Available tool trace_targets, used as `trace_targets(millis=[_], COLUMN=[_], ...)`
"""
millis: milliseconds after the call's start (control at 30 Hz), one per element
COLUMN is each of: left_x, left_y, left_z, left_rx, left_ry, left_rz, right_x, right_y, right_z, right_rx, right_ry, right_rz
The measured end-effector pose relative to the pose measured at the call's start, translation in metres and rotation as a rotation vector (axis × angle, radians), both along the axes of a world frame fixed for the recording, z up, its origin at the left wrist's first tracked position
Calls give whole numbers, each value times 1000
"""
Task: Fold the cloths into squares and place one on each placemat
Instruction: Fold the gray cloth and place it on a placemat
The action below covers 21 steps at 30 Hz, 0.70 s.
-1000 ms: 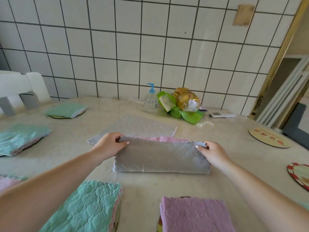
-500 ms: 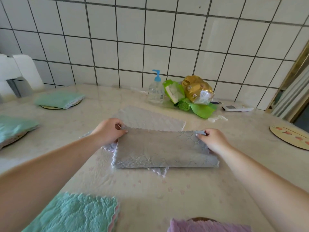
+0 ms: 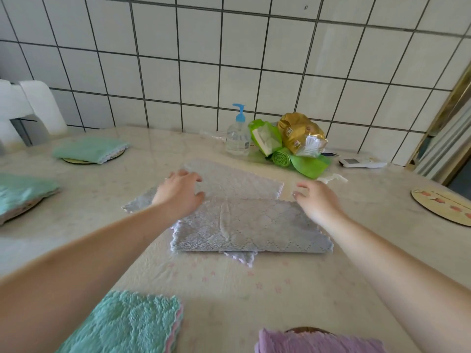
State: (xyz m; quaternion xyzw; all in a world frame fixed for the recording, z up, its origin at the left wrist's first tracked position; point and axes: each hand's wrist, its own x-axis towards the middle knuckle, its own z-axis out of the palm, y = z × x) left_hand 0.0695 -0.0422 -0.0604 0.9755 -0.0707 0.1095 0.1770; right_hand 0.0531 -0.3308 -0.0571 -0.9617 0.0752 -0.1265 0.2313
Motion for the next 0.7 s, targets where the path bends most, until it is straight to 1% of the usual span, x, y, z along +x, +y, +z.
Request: trace_targets(millis=[33, 100, 133, 200, 267, 333, 433, 700], left_x=[-6, -17, -22, -29, -33, -35, -35, -38], left_y=[-11, -37, -51, -71, -77, -74, -63, -20], left_z=[1, 0, -3, -12, -23, -30, -31, -32], left_rx=[-8, -26, -24, 11, 92, 170, 231, 295], left_ry=[-45, -57, -35, 51, 126, 130, 157, 201], left_rz=[-64, -208, -256, -279, -255, -238, -207, -113], right_x=[-3, -9, -12, -16, -18, -22, -26, -34], right_y=[12, 41, 55, 76, 82, 75, 59, 17], right_z=[0, -3, -7, -19, -32, -39, -39, -38], right_rx=[-46, -141, -189, -237, -257, -307, -363, -391], right_ry=[-28, -20, 8, 86, 155, 183, 217, 307], right_rz=[78, 262, 329, 380, 370, 359, 321, 197])
